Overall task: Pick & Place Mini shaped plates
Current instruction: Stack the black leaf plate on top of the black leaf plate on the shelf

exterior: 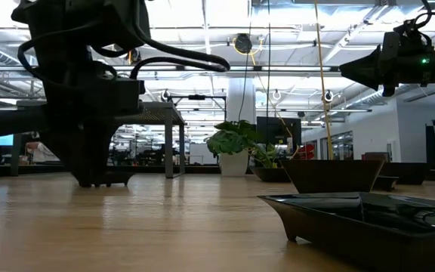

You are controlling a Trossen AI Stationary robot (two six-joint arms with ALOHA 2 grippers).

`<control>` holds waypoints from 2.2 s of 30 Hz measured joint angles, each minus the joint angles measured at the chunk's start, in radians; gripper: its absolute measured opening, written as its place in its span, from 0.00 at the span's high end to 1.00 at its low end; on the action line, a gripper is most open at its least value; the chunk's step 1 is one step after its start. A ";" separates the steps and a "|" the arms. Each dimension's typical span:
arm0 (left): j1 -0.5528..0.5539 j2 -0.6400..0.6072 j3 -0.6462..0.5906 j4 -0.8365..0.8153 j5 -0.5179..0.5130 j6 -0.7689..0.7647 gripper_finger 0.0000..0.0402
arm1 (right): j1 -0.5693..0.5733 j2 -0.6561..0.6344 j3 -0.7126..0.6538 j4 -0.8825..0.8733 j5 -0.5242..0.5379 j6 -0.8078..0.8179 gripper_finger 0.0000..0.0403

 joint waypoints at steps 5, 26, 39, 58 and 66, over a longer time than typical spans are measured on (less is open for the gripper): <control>-0.015 0.002 -0.001 0.015 -0.032 -0.056 0.78 | 0.000 0.000 0.000 0.000 0.000 0.000 0.68; -0.008 0.001 0.140 0.131 -0.116 -0.121 0.99 | 0.000 0.000 0.000 0.000 0.000 0.000 0.68; 0.033 0.000 0.504 0.036 -0.403 0.024 0.97 | 0.000 0.000 0.000 0.000 0.000 0.000 0.68; 0.462 -0.001 0.689 -0.429 -0.486 -0.191 0.98 | 0.000 0.000 0.000 0.000 0.000 0.000 0.68; 0.582 -0.001 0.688 -0.451 -0.373 -0.234 0.98 | 0.000 0.000 0.000 0.000 0.000 0.000 0.68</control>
